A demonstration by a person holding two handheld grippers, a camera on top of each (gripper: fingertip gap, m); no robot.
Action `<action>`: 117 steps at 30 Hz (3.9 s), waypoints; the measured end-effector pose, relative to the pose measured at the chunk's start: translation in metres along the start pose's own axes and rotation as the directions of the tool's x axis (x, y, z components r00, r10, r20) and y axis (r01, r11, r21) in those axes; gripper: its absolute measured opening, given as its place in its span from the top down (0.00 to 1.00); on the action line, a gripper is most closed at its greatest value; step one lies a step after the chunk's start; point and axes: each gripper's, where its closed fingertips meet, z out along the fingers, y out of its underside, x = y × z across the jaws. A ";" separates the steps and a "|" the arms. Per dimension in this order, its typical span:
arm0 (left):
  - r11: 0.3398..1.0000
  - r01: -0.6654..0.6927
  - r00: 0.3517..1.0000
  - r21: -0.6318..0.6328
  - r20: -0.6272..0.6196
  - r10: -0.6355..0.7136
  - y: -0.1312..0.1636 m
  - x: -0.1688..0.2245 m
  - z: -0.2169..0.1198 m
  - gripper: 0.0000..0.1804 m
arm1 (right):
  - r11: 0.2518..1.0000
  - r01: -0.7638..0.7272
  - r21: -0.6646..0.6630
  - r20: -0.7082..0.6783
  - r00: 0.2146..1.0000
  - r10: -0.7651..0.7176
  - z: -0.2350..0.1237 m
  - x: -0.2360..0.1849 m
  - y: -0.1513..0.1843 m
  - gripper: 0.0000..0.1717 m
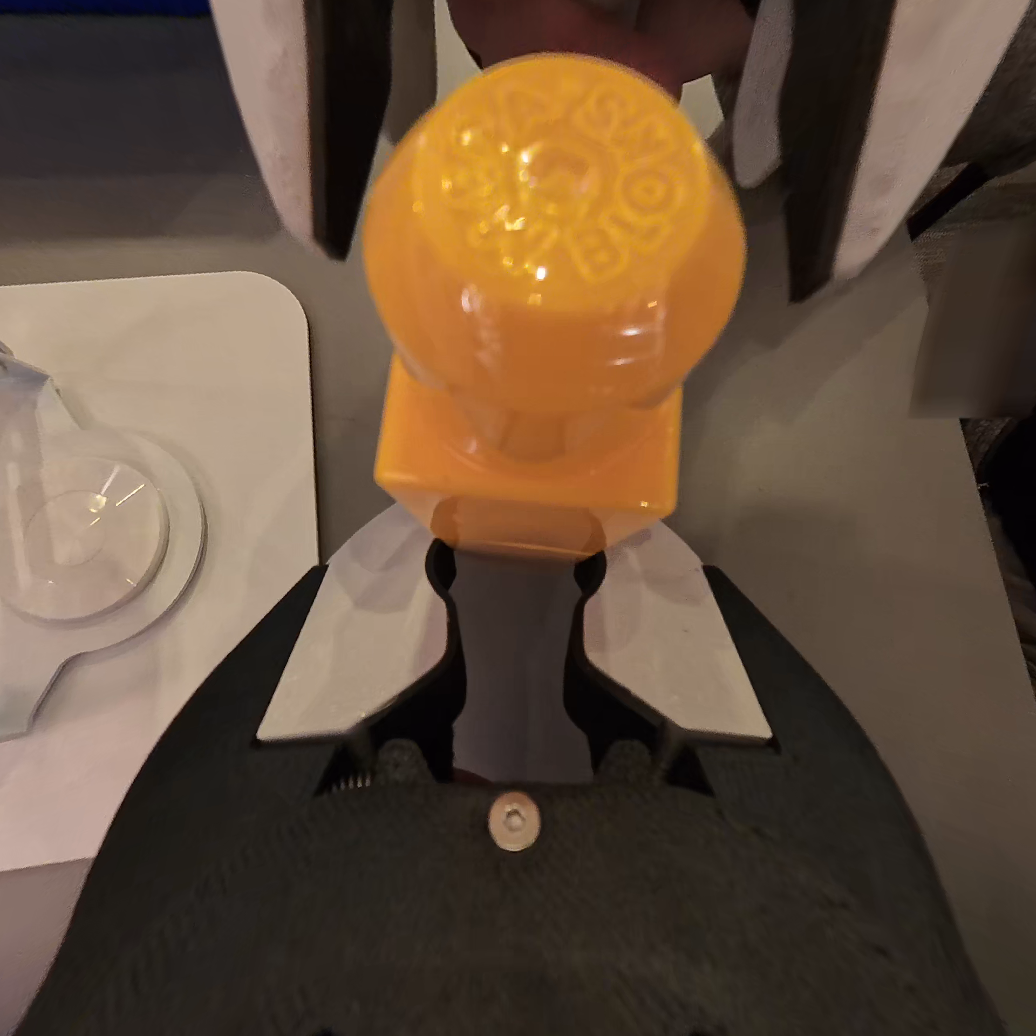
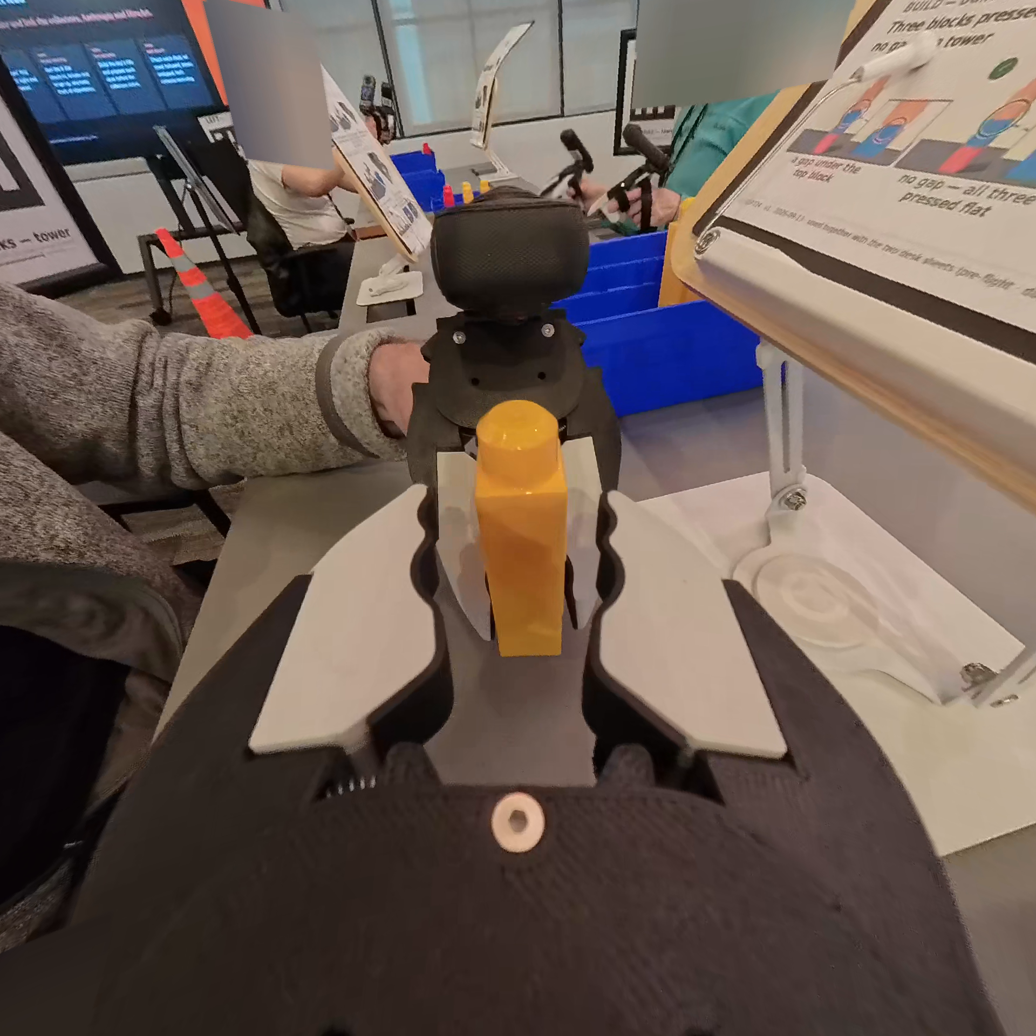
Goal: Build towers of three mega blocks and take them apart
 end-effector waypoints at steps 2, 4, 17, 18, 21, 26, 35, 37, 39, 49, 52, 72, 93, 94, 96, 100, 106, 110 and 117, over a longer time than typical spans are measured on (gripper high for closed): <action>1.000 -0.013 1.000 0.000 0.001 0.013 -0.002 0.002 0.002 0.78 | 0.999 0.010 -0.035 -0.001 1.000 -0.010 0.006 -0.001 0.006 0.68; 1.000 -0.023 1.000 -0.012 0.000 0.023 -0.003 0.004 0.004 0.78 | 0.998 -0.003 -0.063 0.000 1.000 0.003 0.014 -0.002 0.011 0.68; 1.000 -0.016 1.000 0.003 0.002 0.016 -0.008 0.006 0.006 0.78 | 0.998 -0.009 -0.065 -0.006 1.000 0.009 0.022 -0.005 0.008 0.79; 1.000 -0.013 1.000 -0.004 0.008 0.013 -0.007 0.004 0.006 0.78 | 0.998 -0.037 -0.056 -0.007 0.999 0.036 0.022 -0.003 0.008 0.79; 1.000 -0.010 1.000 -0.019 0.022 0.011 -0.005 0.002 0.006 0.78 | 0.998 -0.056 -0.039 -0.033 0.998 0.055 0.022 0.000 0.006 0.79; 0.997 -0.023 1.000 -0.077 0.013 0.024 0.008 0.004 0.014 0.78 | 0.997 -0.019 0.077 -0.061 0.998 0.024 0.000 0.006 -0.017 0.79; 1.000 0.004 0.999 -0.020 0.043 -0.004 0.002 -0.005 0.003 0.78 | 0.998 -0.002 0.062 -0.087 0.996 0.007 -0.007 0.011 -0.016 0.79; 1.000 0.002 0.999 -0.019 0.045 -0.001 0.003 -0.005 0.002 0.78 | 0.998 0.009 0.065 -0.114 0.993 -0.001 -0.014 0.016 -0.018 0.79; 1.000 0.002 0.999 -0.014 0.045 -0.001 0.003 -0.005 0.001 0.78 | 0.997 0.011 0.077 -0.165 0.986 0.002 -0.028 0.026 -0.023 0.79; 1.000 0.004 0.998 0.000 0.061 -0.004 0.004 -0.010 -0.007 0.78 | 0.992 -0.038 0.121 -0.581 0.808 0.102 -0.164 0.130 -0.034 0.79; 1.000 0.007 0.998 0.005 0.060 -0.008 0.004 -0.011 -0.008 0.78 | 0.986 -0.113 0.120 -0.693 0.702 0.165 -0.203 0.172 -0.023 0.79; 1.000 0.016 0.999 0.008 0.050 -0.017 0.009 -0.013 -0.011 0.78 | 0.820 -0.568 0.071 -0.866 0.373 0.334 -0.246 0.325 0.095 0.79; 1.000 0.022 0.999 0.012 0.049 -0.023 0.010 -0.016 -0.011 0.78 | 0.737 -0.666 -0.118 -0.911 0.367 0.186 -0.252 0.334 0.130 0.79; 1.000 0.022 0.999 0.012 0.049 -0.023 0.010 -0.016 -0.011 0.78 | 0.744 -0.658 -0.117 -0.912 0.367 0.181 -0.252 0.334 0.129 0.79; 1.000 0.022 0.999 0.015 0.049 -0.023 0.009 -0.016 -0.012 0.78 | 0.743 -0.662 -0.103 -0.901 0.379 0.212 -0.249 0.332 0.128 0.80; 1.000 0.022 0.998 0.016 0.051 -0.023 0.009 -0.016 -0.012 0.78 | 0.756 -0.640 -0.136 -0.899 0.401 0.178 -0.249 0.331 0.124 0.80; 1.000 0.024 0.998 0.018 0.050 -0.024 0.008 -0.016 -0.012 0.78 | 0.779 -0.619 -0.097 -0.900 0.388 0.197 -0.250 0.334 0.112 0.80; 1.000 0.026 0.998 0.018 0.049 -0.027 0.009 -0.016 -0.012 0.78 | 0.755 -0.643 -0.129 -0.908 0.382 0.170 -0.252 0.332 0.119 0.80; 1.000 0.026 0.999 0.015 0.043 -0.026 0.009 -0.015 -0.011 0.78 | 0.687 -0.692 -0.223 -0.909 0.402 0.110 -0.252 0.319 0.133 0.80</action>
